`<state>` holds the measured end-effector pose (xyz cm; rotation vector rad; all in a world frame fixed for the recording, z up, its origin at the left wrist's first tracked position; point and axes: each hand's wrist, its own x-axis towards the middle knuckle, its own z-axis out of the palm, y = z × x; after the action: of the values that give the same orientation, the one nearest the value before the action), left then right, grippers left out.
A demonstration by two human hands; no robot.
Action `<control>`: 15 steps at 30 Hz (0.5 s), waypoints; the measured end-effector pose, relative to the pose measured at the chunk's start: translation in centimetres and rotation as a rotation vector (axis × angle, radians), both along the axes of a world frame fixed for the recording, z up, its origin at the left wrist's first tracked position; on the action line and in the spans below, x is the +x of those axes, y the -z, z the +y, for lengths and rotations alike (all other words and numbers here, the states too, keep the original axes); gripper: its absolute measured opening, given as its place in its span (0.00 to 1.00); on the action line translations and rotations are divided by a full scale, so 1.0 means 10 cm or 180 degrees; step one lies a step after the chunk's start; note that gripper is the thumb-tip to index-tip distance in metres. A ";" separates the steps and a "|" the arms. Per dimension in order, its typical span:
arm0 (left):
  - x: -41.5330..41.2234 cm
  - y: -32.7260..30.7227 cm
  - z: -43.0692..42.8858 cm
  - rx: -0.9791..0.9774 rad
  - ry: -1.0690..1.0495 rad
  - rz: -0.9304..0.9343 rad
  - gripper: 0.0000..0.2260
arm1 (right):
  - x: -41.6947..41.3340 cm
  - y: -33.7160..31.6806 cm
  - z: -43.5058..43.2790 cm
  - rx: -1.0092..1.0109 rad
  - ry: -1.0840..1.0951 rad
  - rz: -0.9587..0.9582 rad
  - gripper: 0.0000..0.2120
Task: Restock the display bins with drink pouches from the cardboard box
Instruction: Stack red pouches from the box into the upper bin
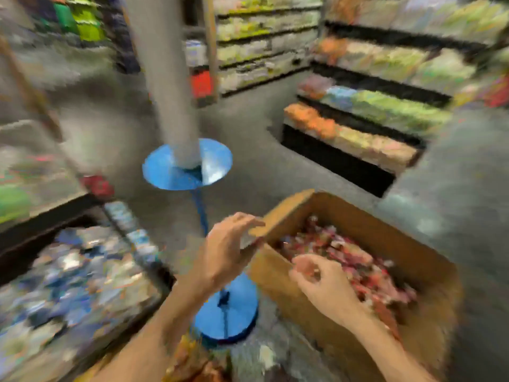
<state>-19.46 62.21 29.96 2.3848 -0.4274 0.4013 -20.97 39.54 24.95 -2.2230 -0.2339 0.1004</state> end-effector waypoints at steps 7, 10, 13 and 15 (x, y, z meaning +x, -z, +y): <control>0.65 1.32 -1.63 0.0785 0.0849 0.1426 0.09 | -0.30 1.05 -1.51 -0.0390 0.1413 0.1151 0.06; 0.94 1.76 -2.05 0.1075 0.1041 0.2022 0.07 | -0.21 1.57 -1.90 -0.0373 0.1759 0.1503 0.07; 1.30 2.28 -2.32 0.1242 0.0993 0.2594 0.08 | 0.04 2.04 -2.19 -0.0369 0.1839 0.1914 0.06; 1.52 2.67 -2.43 0.1394 0.0974 0.2865 0.09 | 0.26 2.32 -2.34 -0.0460 0.1815 0.2208 0.06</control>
<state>-4.28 37.94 3.30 2.5385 -0.4581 -0.9630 -18.37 16.17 1.74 -2.1674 0.7961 0.5686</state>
